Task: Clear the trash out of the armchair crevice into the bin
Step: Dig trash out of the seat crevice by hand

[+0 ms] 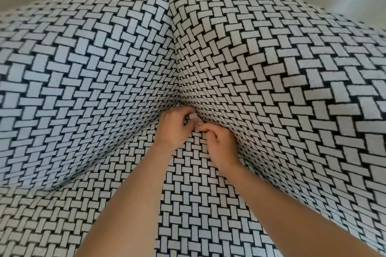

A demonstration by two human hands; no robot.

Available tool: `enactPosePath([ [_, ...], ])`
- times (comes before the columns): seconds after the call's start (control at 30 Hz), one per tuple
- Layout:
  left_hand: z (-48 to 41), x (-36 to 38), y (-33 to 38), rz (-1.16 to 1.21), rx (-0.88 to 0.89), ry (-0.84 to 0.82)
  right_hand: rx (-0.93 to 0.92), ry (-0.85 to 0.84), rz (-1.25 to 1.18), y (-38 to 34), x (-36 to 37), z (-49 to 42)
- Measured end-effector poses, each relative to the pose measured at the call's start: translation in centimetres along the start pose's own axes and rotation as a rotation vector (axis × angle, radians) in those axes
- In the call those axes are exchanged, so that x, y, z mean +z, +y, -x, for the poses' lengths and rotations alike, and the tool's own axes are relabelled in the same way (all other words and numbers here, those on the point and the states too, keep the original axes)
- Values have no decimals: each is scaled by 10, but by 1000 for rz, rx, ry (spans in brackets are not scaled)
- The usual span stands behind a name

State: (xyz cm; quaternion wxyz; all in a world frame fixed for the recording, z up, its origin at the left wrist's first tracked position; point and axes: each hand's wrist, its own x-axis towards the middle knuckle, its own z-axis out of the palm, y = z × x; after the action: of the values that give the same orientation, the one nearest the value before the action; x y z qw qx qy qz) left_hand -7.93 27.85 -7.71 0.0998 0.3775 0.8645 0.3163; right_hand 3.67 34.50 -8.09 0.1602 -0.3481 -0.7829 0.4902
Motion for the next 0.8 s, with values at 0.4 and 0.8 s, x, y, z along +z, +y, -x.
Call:
enactPosePath([
  [0.4, 8, 3, 11, 188, -207, 204, -55, 125, 232, 4, 8, -1],
  [0.8, 69, -4, -5, 51, -206, 458, -134, 39, 757, -10, 10, -3],
])
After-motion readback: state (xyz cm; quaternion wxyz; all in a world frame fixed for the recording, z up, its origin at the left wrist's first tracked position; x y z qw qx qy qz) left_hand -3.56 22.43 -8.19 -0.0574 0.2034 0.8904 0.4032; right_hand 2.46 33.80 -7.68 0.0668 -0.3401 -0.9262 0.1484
